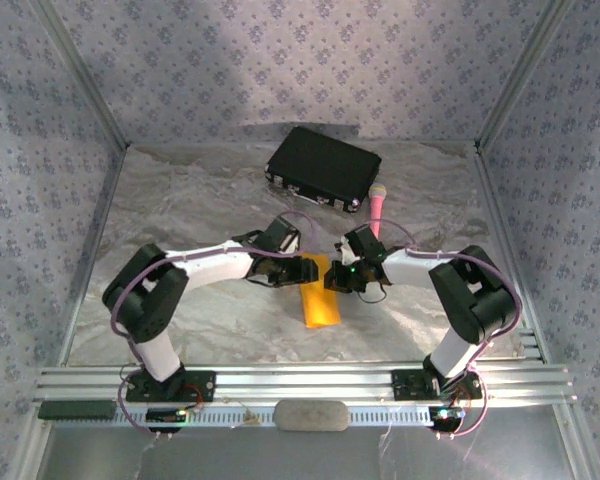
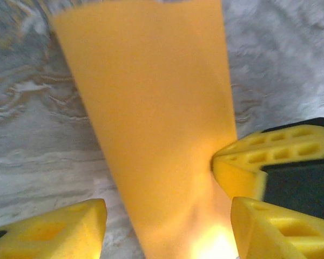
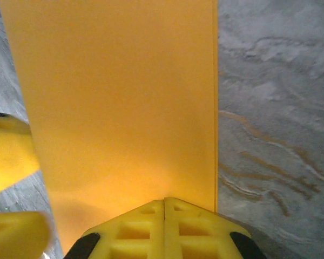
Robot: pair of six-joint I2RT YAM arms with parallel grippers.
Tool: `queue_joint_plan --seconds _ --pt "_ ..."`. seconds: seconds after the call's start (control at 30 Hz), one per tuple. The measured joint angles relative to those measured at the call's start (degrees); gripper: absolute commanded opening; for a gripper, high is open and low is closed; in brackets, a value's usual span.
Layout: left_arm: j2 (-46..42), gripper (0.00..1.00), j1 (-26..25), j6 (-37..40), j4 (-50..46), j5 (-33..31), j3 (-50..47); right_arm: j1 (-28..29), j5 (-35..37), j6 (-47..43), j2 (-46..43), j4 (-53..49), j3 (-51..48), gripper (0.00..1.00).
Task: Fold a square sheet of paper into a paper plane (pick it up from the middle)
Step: Hold the square sheet of paper at the center of the table, then first fold the square sheet of paper in half at the center of the table.
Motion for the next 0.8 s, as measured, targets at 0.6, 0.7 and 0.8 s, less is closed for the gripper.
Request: queue_joint_plan --seconds 0.6,0.7,0.8 --pt "1.2 0.15 2.5 -9.6 18.5 11.0 -5.0 -1.0 0.5 0.7 -1.9 0.6 -2.0 0.01" --pt "2.3 0.15 2.5 -10.1 19.7 11.6 -5.6 -1.0 0.5 1.2 -1.9 0.6 -2.0 0.01" --pt "2.7 0.15 2.5 -10.6 20.9 12.4 -5.7 -1.0 0.5 1.6 -1.9 0.8 -2.1 0.01"
